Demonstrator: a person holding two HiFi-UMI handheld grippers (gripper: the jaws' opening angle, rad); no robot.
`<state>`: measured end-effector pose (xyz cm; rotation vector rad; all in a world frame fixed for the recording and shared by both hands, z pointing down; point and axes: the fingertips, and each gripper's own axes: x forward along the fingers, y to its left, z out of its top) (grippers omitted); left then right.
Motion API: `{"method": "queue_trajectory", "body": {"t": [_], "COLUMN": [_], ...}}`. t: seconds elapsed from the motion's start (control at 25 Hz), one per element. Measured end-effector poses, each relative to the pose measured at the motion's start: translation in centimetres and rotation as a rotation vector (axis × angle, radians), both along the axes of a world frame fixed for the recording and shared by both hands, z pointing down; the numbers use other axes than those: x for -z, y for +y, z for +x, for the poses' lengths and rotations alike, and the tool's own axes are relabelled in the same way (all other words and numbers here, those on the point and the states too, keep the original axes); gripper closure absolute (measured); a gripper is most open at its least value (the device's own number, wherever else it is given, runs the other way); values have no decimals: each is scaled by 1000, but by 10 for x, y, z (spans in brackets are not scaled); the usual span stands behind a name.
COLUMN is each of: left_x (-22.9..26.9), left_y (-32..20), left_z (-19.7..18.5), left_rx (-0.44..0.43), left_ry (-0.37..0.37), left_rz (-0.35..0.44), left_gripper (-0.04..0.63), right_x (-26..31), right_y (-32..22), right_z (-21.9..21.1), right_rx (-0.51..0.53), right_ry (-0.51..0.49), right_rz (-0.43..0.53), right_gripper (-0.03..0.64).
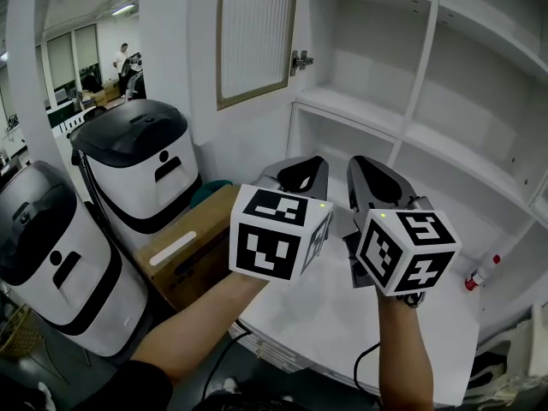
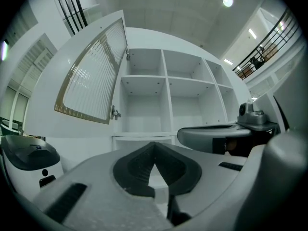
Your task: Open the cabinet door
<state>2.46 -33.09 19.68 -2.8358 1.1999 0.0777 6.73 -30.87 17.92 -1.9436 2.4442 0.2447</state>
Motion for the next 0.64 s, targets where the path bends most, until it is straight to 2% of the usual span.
{"method": "queue_trajectory", "body": {"t": [0.64], "left_x": [0], "left_y": [-3], "left_z": [-3], "left_rx": [2], "left_ry": [-20], "left_rz": [10], "left_gripper": [584], "right_x": [-1], "right_y": [-4], "right_z": [0], "right_rx": [-1], "right_ry": [-16], "right_rz": [-5], "right_gripper": [595]}}
